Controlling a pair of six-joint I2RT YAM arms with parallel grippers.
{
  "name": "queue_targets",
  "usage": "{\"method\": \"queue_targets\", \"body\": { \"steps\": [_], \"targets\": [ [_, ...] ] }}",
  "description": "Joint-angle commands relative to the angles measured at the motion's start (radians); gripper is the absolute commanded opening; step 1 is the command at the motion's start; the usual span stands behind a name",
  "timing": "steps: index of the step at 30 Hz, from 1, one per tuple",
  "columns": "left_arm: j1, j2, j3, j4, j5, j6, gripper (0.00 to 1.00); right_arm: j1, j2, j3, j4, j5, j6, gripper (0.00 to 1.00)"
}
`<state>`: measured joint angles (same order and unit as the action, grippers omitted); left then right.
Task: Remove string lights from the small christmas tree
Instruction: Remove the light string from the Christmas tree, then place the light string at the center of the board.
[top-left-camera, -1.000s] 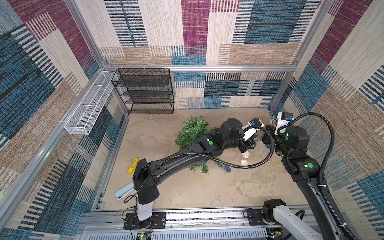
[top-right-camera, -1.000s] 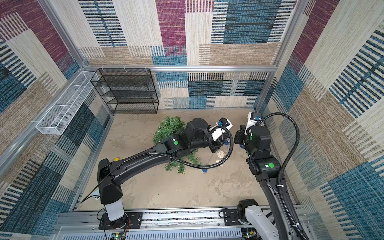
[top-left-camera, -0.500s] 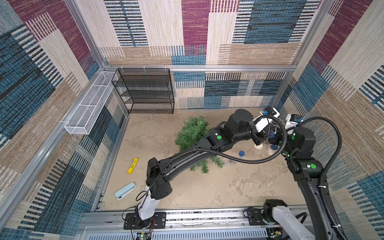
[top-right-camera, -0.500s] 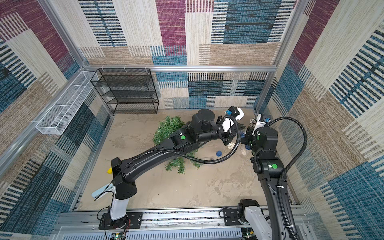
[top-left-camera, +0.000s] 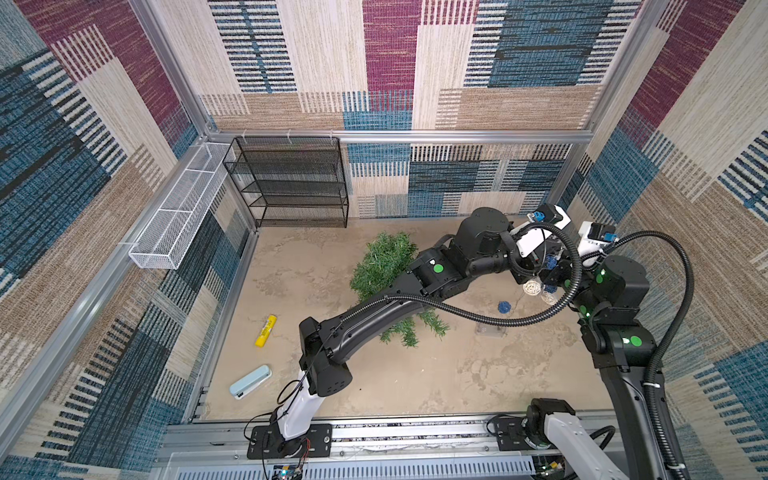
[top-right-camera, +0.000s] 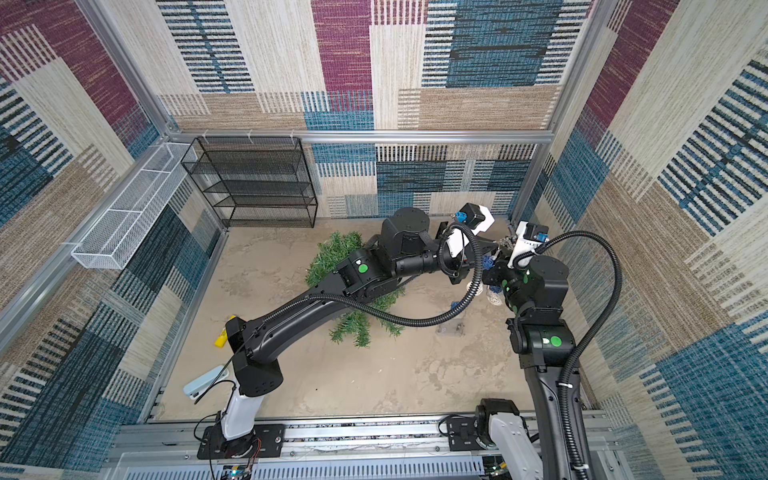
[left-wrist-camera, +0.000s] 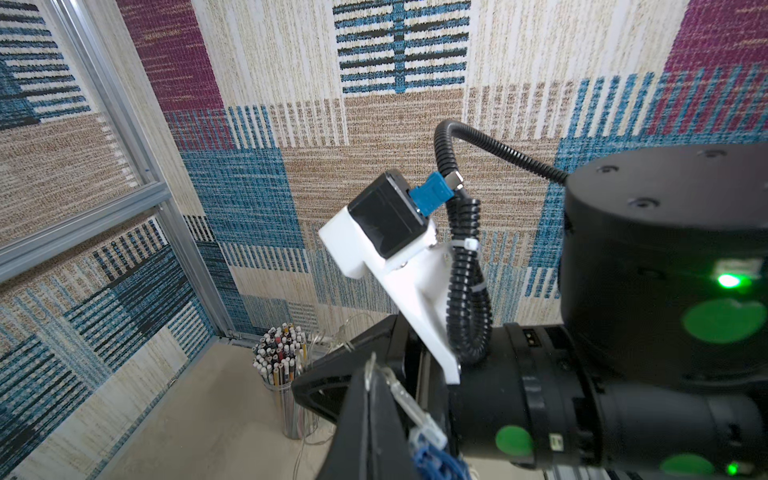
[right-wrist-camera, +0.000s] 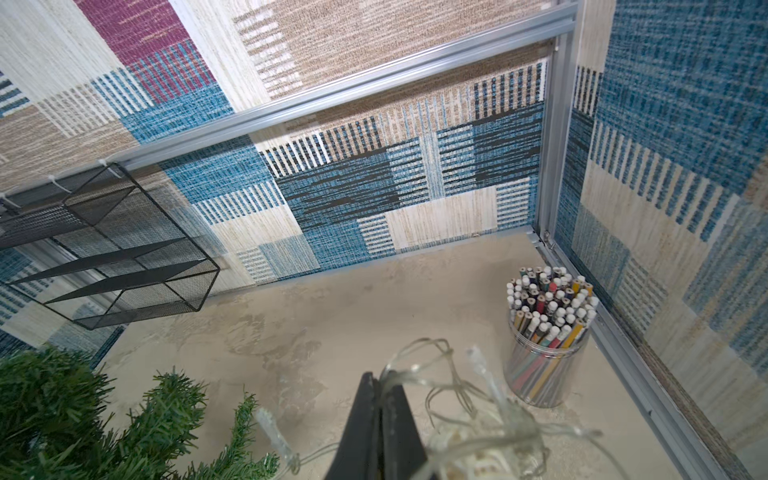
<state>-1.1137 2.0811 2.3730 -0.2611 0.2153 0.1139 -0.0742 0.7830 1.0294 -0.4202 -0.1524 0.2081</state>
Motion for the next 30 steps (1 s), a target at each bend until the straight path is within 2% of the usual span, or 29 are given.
{"method": "queue_targets", "body": {
  "steps": [1,13,23,30],
  "targets": [
    [-0.001,-0.023,0.007,-0.017,-0.008,0.041,0.00,0.000,0.001,0.010,0.053,-0.055,0.007,0.00],
    [0.000,-0.138,-0.159,-0.050,-0.138,0.058,0.00,0.001,0.017,-0.017,0.054,-0.086,0.014,0.00],
    [0.000,-0.189,-0.165,-0.071,-0.157,0.078,0.00,0.001,0.007,0.010,0.078,-0.145,0.012,0.00],
    [-0.001,-0.177,-0.187,-0.082,-0.158,0.068,0.00,0.001,-0.002,0.012,0.085,-0.120,0.011,0.00]
  ]
}}
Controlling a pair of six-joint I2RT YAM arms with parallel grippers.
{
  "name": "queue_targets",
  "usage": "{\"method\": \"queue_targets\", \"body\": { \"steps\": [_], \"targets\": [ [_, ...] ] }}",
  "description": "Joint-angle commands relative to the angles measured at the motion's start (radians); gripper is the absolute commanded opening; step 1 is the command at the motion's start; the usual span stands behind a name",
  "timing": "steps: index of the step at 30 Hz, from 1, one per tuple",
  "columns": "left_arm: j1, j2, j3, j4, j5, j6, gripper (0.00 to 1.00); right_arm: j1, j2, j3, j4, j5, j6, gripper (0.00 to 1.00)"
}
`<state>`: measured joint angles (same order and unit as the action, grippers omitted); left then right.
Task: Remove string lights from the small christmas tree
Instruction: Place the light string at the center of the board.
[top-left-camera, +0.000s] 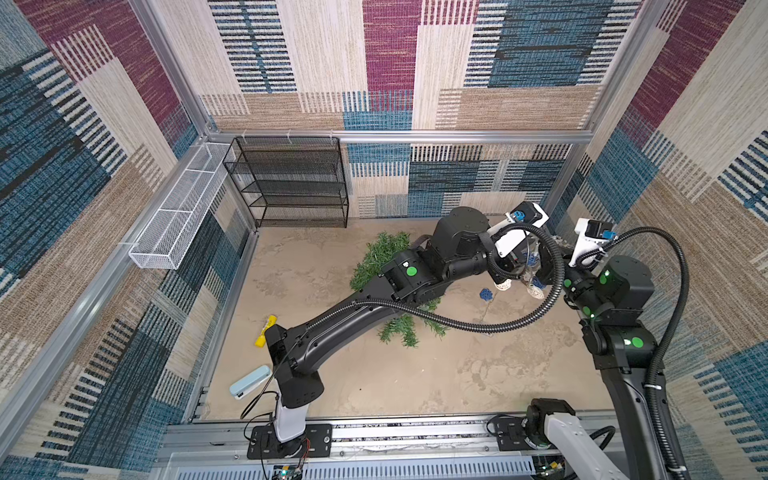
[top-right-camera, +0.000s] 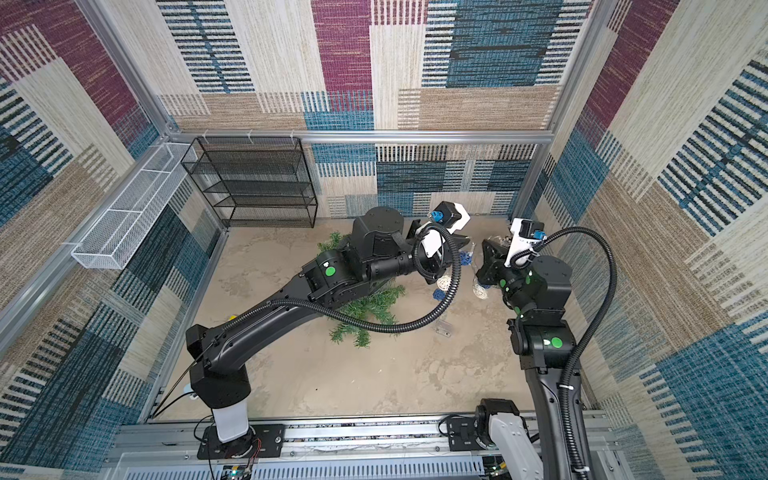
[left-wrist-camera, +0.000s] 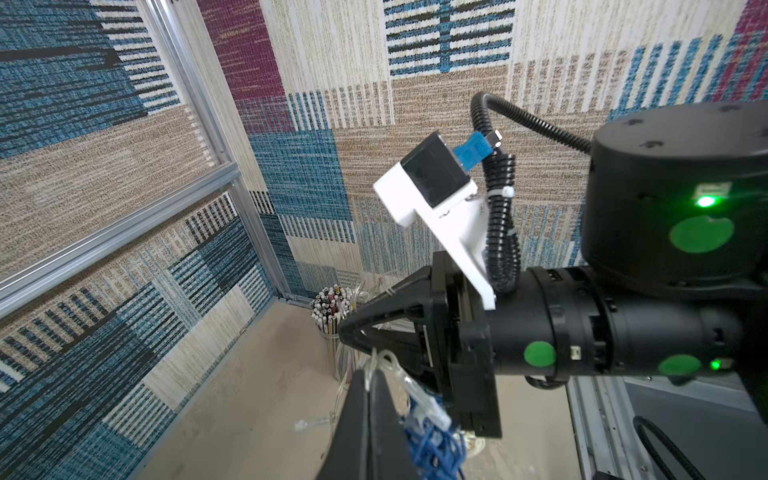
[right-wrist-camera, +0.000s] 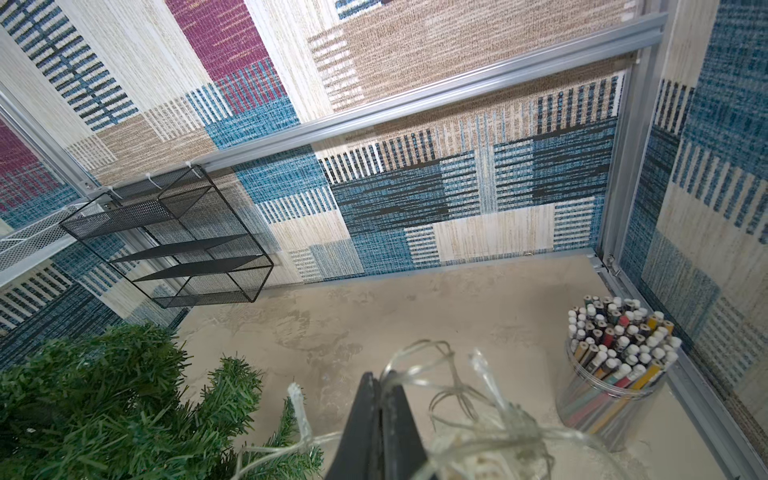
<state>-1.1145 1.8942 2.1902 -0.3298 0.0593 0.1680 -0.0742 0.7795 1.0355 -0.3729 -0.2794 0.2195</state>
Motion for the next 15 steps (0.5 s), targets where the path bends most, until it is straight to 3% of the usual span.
{"method": "queue_targets", "body": {
  "steps": [1,15],
  "targets": [
    [0.001,0.015,-0.012,-0.017,-0.004,0.005,0.00,0.000,0.004,0.005,0.034,0.018,0.000,0.00],
    [0.000,0.040,-0.333,0.161,0.004,-0.209,0.00,0.000,0.041,-0.066,-0.016,0.138,-0.013,0.00]
  ]
}}
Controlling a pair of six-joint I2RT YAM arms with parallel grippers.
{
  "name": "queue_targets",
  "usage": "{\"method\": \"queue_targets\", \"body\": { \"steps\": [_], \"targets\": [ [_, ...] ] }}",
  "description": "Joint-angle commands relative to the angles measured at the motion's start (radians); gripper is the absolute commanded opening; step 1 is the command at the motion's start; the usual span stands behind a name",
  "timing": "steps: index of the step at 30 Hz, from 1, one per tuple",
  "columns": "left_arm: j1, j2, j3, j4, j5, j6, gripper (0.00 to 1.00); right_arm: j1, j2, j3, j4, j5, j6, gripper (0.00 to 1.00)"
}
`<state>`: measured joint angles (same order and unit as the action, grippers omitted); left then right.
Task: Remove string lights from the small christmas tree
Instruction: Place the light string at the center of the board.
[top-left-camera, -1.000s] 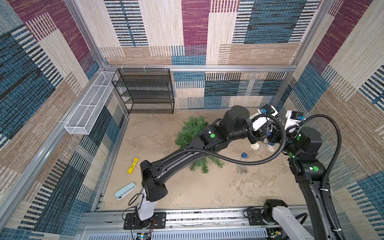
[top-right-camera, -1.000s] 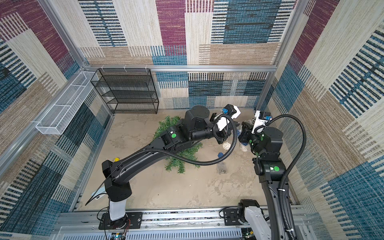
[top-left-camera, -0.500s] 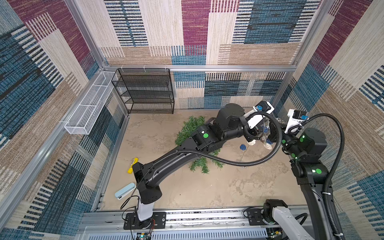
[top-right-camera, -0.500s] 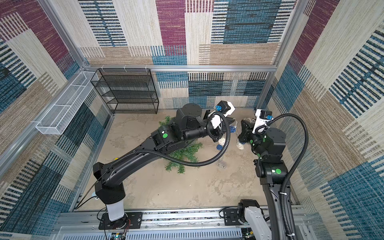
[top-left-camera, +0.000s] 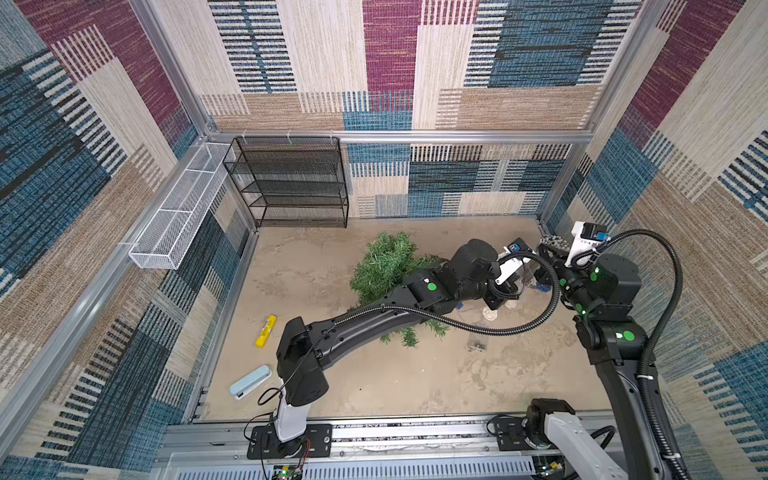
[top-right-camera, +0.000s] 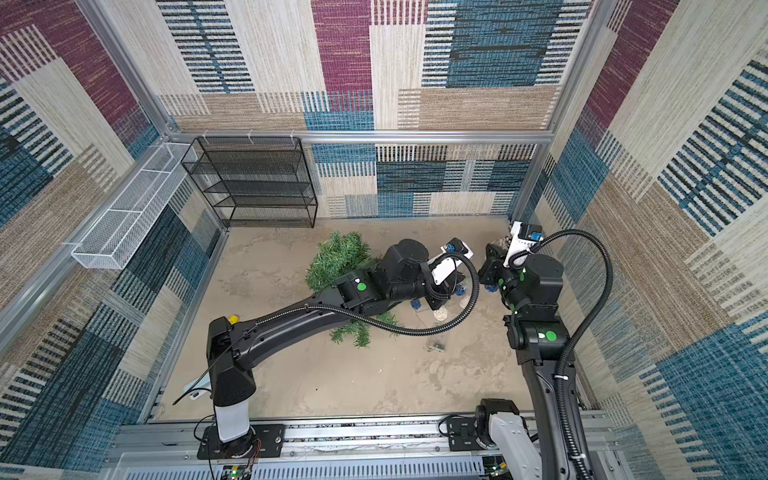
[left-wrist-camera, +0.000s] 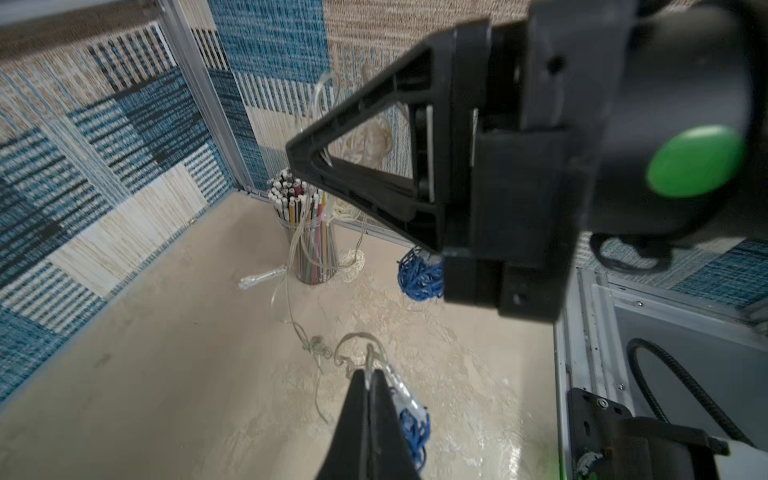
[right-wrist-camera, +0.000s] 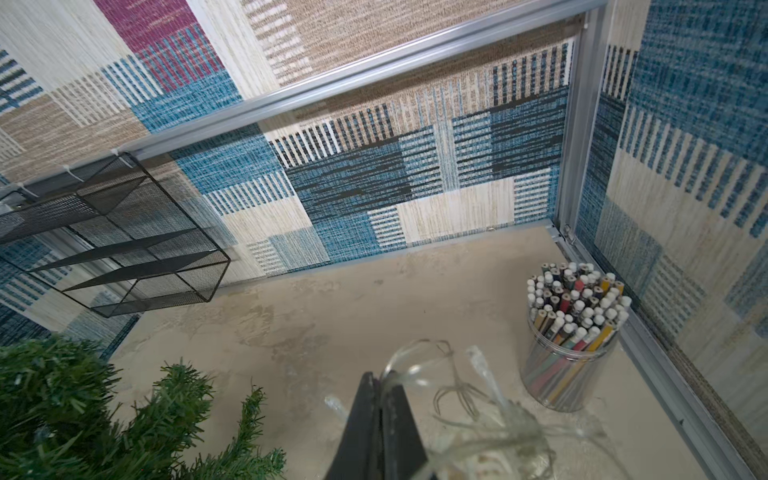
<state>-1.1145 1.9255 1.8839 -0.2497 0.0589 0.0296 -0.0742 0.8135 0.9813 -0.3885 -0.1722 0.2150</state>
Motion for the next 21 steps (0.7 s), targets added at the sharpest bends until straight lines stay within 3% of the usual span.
{"method": "queue_targets", "body": {
  "steps": [1,3,6,11,18,21],
  "targets": [
    [0.001,0.014,-0.040,0.087,0.005,-0.082,0.00,0.001,0.012,-0.019,-0.001,0.034,-0.004,0.00],
    [0.001,0.024,-0.059,0.094,0.011,-0.098,0.07,0.000,0.021,-0.034,-0.001,0.035,0.001,0.00],
    [0.000,0.026,-0.081,0.109,0.032,-0.112,0.39,-0.001,0.045,-0.051,-0.004,0.026,0.003,0.00],
    [0.001,-0.005,-0.086,0.121,0.069,-0.102,0.73,0.000,0.095,-0.077,0.003,0.004,0.007,0.00],
    [0.000,-0.103,-0.071,0.024,0.018,-0.051,0.77,0.012,0.143,-0.116,0.048,-0.034,0.028,0.00],
    [0.001,-0.169,-0.068,-0.017,-0.047,-0.026,0.77,0.070,0.169,-0.127,0.076,-0.040,0.039,0.00]
  ]
}}
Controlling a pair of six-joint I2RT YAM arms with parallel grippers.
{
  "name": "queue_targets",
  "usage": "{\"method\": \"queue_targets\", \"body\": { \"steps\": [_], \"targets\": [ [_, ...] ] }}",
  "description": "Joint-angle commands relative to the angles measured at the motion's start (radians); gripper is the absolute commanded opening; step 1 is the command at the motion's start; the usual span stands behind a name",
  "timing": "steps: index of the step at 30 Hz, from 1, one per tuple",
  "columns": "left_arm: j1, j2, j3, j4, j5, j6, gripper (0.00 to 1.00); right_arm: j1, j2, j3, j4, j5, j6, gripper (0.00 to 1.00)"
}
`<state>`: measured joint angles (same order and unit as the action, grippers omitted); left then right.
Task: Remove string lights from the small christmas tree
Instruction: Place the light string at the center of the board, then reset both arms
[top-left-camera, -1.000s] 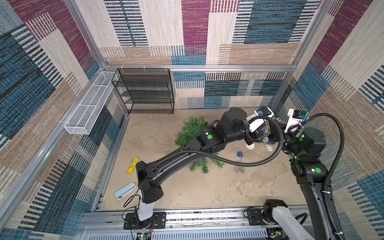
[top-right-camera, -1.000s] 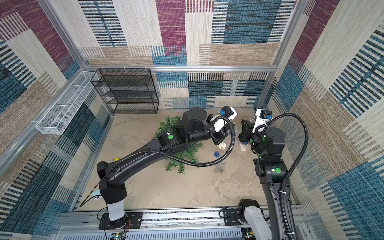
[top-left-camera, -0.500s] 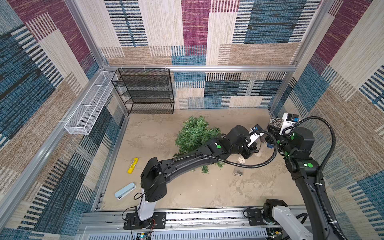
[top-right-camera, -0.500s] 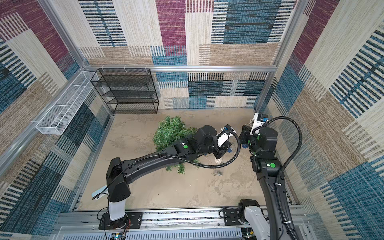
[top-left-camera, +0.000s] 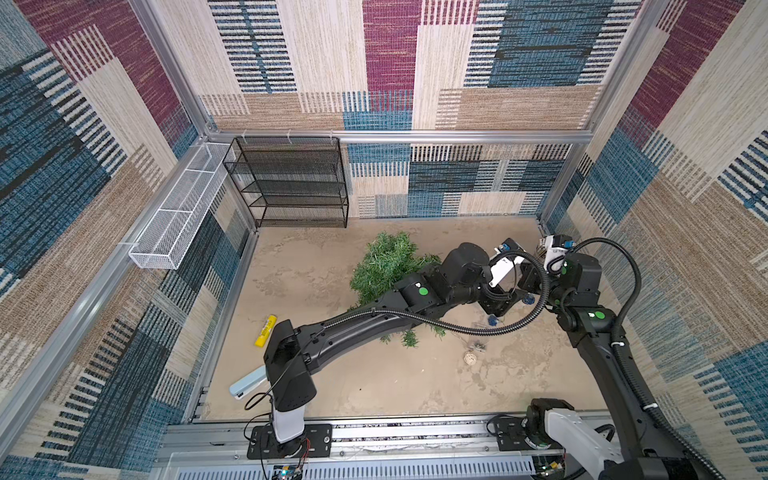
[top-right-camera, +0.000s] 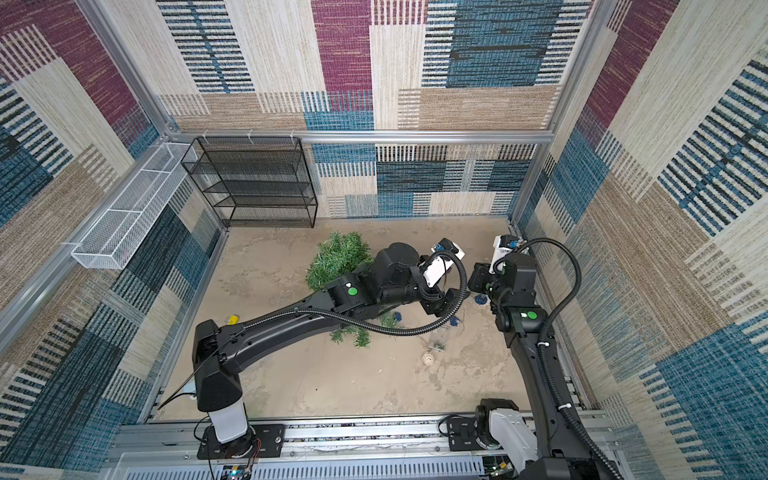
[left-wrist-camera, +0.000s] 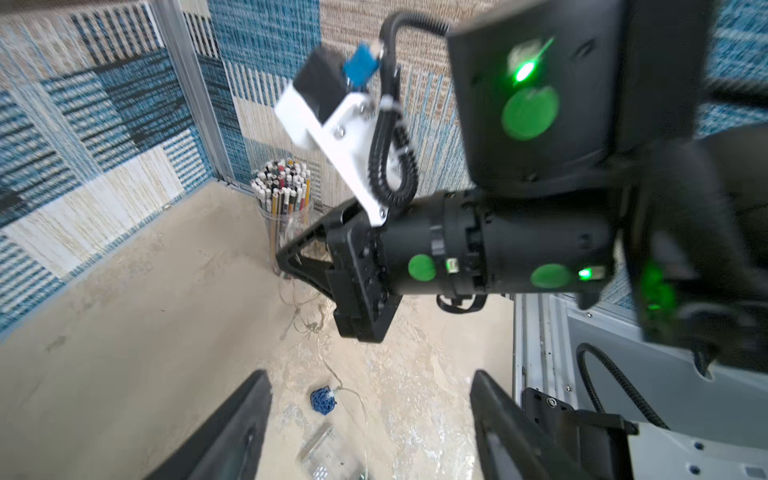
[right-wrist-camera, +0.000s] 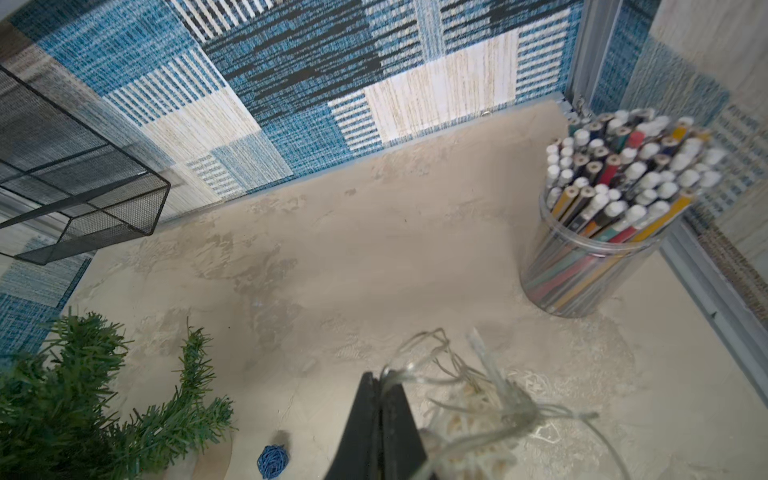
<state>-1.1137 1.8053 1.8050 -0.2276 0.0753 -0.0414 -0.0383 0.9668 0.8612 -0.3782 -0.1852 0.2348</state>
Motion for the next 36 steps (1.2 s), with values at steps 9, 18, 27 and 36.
{"method": "queue_targets", "body": {
  "steps": [9,18,27,36],
  "targets": [
    [0.097,-0.266,-0.068,-0.149,-0.205,0.060,0.77,0.175,0.160,0.022,0.063,0.026,0.002,0.18],
    [0.428,-0.503,-0.253,-0.214,-0.139,-0.042,0.76,0.188,0.186,0.059,-0.013,0.161,-0.004,0.96],
    [0.788,-0.629,-0.429,-0.307,-0.196,-0.125,0.78,0.094,0.084,0.032,0.006,0.169,0.006,0.96],
    [0.946,-0.615,-0.857,-0.006,-0.229,-0.192,0.83,-0.018,0.055,-0.205,0.358,0.250,0.004,0.96]
  ]
}}
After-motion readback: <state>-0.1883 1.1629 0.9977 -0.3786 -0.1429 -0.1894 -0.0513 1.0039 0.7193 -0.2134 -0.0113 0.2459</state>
